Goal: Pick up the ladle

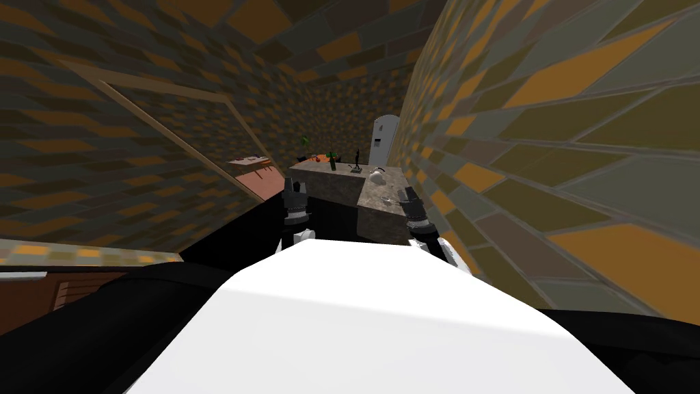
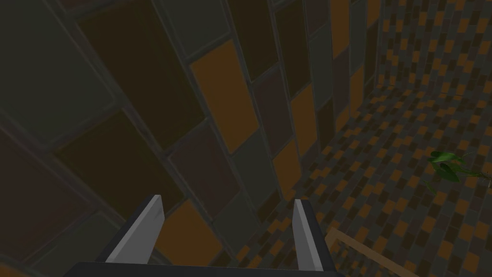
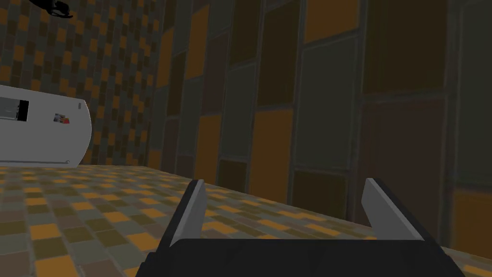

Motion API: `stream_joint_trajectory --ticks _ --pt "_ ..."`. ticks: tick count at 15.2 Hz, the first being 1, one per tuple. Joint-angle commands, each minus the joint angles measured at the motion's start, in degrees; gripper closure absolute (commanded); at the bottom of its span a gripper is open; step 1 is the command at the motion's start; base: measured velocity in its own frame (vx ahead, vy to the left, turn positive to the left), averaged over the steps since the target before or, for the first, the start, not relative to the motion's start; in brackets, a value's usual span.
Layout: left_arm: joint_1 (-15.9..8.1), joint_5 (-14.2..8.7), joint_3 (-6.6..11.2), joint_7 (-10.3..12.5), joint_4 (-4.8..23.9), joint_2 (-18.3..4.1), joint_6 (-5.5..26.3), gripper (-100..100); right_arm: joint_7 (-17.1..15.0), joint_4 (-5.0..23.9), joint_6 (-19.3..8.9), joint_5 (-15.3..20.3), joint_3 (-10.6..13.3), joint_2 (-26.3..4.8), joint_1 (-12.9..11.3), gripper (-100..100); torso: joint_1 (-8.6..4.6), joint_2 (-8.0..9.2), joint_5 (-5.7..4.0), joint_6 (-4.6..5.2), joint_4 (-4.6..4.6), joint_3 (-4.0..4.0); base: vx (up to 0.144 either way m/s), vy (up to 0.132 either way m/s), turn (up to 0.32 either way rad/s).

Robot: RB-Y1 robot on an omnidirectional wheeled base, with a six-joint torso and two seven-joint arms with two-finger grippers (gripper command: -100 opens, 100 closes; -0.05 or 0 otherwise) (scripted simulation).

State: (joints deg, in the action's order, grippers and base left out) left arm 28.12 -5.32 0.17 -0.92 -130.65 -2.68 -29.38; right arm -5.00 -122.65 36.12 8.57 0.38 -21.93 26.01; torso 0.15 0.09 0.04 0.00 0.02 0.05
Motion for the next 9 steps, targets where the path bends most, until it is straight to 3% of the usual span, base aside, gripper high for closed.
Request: stream_joint_trajectory --ticks 1,2,3,5,6,8,9 --pt "0.0 0.0 0.0 0.0 0.0 0.0 0.0 0 0.87 2.43 0.26 1.4 0.77 -2.86 -0.2 -100 0.0 0.0 0.0 0.0 0.0 0.0 -0.023 0.052 0.042" --pt "0.0 0.0 0.0 0.0 0.0 0.0 0.0 0 0.87 2.43 0.26 1.4 0.77 -3.89 -0.2 -100 0.03 0.01 0.0 -0.01 0.0 0.0 -0.022 0.058 0.045" --pt "0.0 0.0 0.0 0.0 0.0 0.0 0.0 0 1.6 4.65 0.55 2.64 1.4 -5.26 -0.37 -100 0.05 0.0 0.01 -0.01 0.0 0.0 -0.021 0.063 0.073" --pt "0.0 0.0 0.0 0.0 0.0 0.0 0.0 0 1.6 4.7 0.55 2.64 1.4 -7.05 -0.37 -100 0.09 -0.01 0.02 -0.01 0.0 0.0 -0.016 0.055 0.045" --pt "0.0 0.0 0.0 0.0 0.0 0.0 0.0 0 2.36 7.08 0.85 3.94 2.07 -8.75 -0.56 -100 0.05 -0.02 0.02 0.0 0.0 -0.01 -0.016 0.046 0.056" --pt "0.0 0.0 0.0 0.0 0.0 0.0 0.0 0 2.36 7.08 0.85 3.94 2.07 -10.25 -0.56 -100 0.03 -0.02 0.01 -0.01 -0.01 -0.01 -0.013 0.044 0.044" --pt "0.0 0.0 0.0 0.0 0.0 0.0 0.0 0 3.16 9.57 1.17 5.29 2.75 -12.21 -0.76 -100 0.01 -0.03 0.01 0.0 0.0 -0.02 -0.01 0.051 0.062"
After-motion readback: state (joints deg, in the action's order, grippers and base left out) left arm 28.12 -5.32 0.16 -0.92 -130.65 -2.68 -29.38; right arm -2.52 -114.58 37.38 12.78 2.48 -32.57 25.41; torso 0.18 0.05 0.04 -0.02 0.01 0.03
